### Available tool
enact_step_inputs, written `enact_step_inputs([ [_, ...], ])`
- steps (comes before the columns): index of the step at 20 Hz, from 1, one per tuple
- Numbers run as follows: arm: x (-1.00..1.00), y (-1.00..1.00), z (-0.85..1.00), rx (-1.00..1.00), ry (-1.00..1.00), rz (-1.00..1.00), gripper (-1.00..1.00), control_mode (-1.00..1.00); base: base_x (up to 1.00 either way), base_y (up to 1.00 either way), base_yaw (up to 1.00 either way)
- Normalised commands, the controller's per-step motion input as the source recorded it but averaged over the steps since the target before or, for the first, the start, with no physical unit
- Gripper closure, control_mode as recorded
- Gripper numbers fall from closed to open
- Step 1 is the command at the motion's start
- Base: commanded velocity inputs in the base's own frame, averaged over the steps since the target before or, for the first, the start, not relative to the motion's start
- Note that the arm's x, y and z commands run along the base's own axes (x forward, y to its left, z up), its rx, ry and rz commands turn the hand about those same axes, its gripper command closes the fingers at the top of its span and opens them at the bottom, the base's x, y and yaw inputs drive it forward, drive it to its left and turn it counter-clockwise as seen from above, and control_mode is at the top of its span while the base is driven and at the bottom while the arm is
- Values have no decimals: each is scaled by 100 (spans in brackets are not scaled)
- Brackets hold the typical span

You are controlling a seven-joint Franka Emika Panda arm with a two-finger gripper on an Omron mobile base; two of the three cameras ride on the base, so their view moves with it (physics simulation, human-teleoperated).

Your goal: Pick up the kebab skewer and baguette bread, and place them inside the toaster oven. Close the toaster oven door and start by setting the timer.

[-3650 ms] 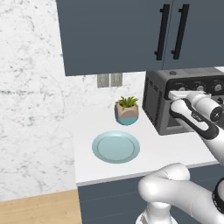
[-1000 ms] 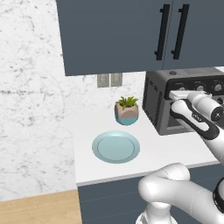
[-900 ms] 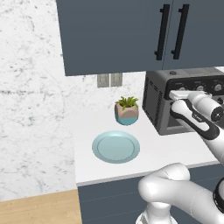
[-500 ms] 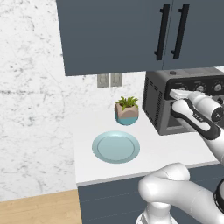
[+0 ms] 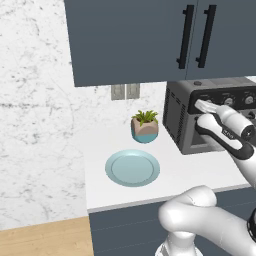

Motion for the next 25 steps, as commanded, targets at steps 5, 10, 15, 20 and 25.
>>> enact_step_inputs([
  [5,0,0,0,17,-6,-5,100,-100,0,0,0],
  [10,0,0,0,16,-4,-6,100,-100,0,0,0],
  [15,0,0,0,16,-2,-6,100,-100,0,0,0],
  [20,0,0,0,15,0,-7,100,-100,0,0,0],
  [25,0,0,0,15,0,-8,100,-100,0,0,0],
])
